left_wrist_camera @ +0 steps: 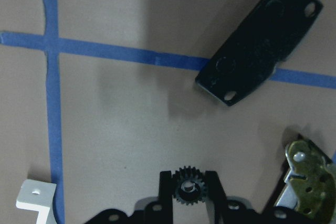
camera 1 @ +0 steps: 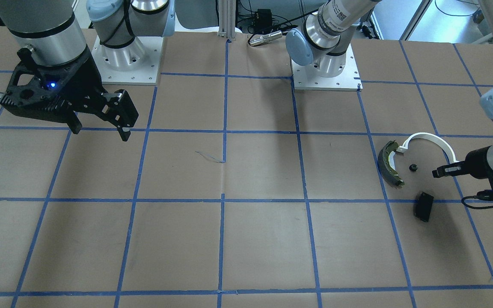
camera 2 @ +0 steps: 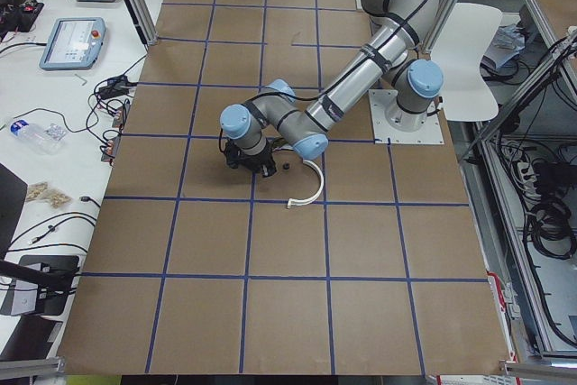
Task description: Place bearing gear from tray to pile
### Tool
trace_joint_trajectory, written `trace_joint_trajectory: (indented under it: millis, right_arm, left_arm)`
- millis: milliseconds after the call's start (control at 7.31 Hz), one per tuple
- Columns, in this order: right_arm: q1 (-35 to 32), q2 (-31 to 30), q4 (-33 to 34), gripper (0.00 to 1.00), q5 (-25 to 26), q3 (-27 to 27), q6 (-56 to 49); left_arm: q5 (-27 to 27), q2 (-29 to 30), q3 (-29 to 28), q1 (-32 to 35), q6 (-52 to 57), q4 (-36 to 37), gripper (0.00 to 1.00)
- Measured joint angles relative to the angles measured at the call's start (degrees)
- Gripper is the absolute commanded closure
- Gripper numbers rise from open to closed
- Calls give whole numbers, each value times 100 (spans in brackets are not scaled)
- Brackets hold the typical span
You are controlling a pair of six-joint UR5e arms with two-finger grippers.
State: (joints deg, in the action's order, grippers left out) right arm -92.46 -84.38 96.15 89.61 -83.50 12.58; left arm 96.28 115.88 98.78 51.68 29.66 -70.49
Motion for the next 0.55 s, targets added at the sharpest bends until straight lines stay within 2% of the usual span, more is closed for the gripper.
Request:
trace_joint_trajectory:
  millis: [547]
  right_arm:
    - [0, 0, 0, 0, 18, 0, -1]
  left_arm:
    - [96, -75, 453, -66, 277, 120, 100]
